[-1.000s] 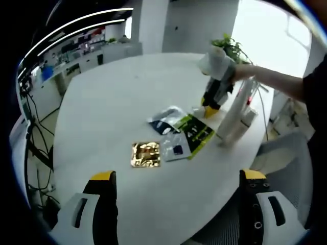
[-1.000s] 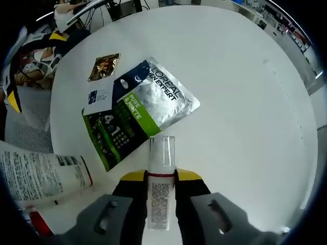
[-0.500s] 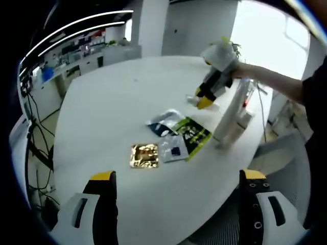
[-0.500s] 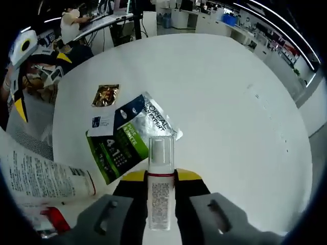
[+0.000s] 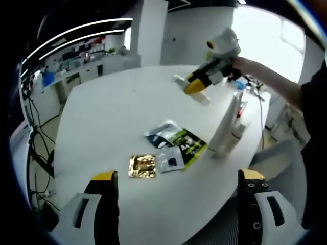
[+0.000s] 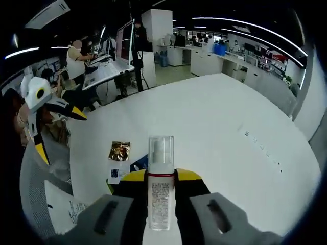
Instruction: Arrange the skincare products in the storage area until every visible bottle or jar stands upright without overlapping.
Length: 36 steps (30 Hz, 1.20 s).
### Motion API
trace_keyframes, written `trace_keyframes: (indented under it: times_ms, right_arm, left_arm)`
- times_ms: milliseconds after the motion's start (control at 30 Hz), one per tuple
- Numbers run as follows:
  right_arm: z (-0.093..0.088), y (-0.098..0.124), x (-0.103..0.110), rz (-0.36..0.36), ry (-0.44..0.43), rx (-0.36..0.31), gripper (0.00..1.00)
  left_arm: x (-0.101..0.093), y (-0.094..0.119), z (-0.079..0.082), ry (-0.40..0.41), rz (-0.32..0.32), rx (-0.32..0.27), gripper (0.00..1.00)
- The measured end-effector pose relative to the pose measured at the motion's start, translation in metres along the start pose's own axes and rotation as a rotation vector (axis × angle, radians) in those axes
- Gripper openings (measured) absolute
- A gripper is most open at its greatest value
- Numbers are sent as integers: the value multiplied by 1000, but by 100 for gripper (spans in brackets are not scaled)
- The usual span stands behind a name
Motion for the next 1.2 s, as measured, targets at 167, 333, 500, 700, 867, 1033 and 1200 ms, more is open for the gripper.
trace_keyframes:
  times_ms: [167,333,500,700,867,1033,1200]
  right_arm:
    - [29,12,21,29,27,-93,19]
    - [53,26,41,62,54,-171,19]
    - [71,40,59,93,56,-246,19]
    - [75,51,84,133,48,-298,19]
    - [71,57,104,156,30,-319,19]
    - [65,62,117,167,-2,-339,19]
    - [60,66,126,146,-10,-360,19]
  left_arm:
    - [-4,4,5,-13,0,-13,95]
    - [-10,8,14,-24,-7,-48,95]
    - [-18,10,21,-40,-28,-75,96]
    - [-30,14,28,-50,-56,-107,97]
    - [-45,16,36,-50,-101,-152,97]
    - [-59,18,42,-75,-142,-176,96]
    - [-73,16,46,-101,-182,-188,95]
Point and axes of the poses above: the point that each gripper's makers call its tool centre point, and the gripper's own axes: y roughly backward along the fingers, x roughly to its left, z roughly out of its top, the point moved 3 cm from there along y, roughly backward along the fingers
